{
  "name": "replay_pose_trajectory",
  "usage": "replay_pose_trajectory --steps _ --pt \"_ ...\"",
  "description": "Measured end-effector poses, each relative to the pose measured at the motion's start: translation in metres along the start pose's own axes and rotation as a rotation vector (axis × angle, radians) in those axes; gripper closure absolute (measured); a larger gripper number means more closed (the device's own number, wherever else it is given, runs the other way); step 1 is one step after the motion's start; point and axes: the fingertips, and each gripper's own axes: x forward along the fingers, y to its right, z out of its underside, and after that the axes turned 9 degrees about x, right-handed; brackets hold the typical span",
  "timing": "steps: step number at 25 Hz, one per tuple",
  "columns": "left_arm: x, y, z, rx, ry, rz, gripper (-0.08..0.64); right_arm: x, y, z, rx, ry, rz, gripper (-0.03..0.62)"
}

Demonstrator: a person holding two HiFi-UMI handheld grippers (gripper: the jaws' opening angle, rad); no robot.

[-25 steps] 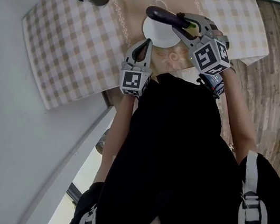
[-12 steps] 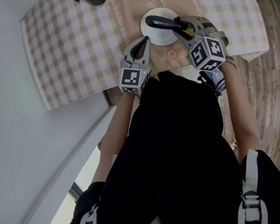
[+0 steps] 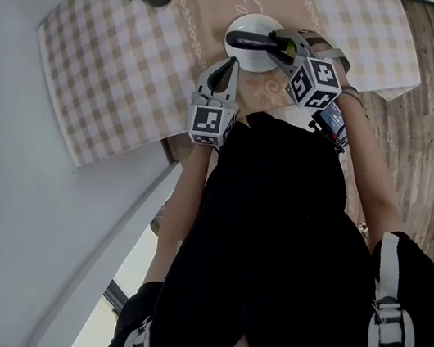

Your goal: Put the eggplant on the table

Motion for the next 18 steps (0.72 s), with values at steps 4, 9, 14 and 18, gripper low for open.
replay_pose_trajectory --steps 4,9,14,18 --pt "0.000 0.000 0.001 -0.004 0.008 0.011 0.546 0.008 -0.001 -0.001 -0.011 -0.005 -0.002 0.433" --pt "0.002 0.005 0.002 0.000 0.021 0.022 0.546 0.012 -0.005 0.008 -0.006 -0.029 -0.020 0.433" --pt "0.000 0.002 0.001 0.002 0.022 0.014 0.546 0.018 -0.006 0.009 0.002 -0.035 -0.039 0.433" --pt "0.000 0.002 0.004 -0.002 0.017 0.014 0.546 0.018 -0.005 0.010 0.009 -0.032 -0.043 0.433"
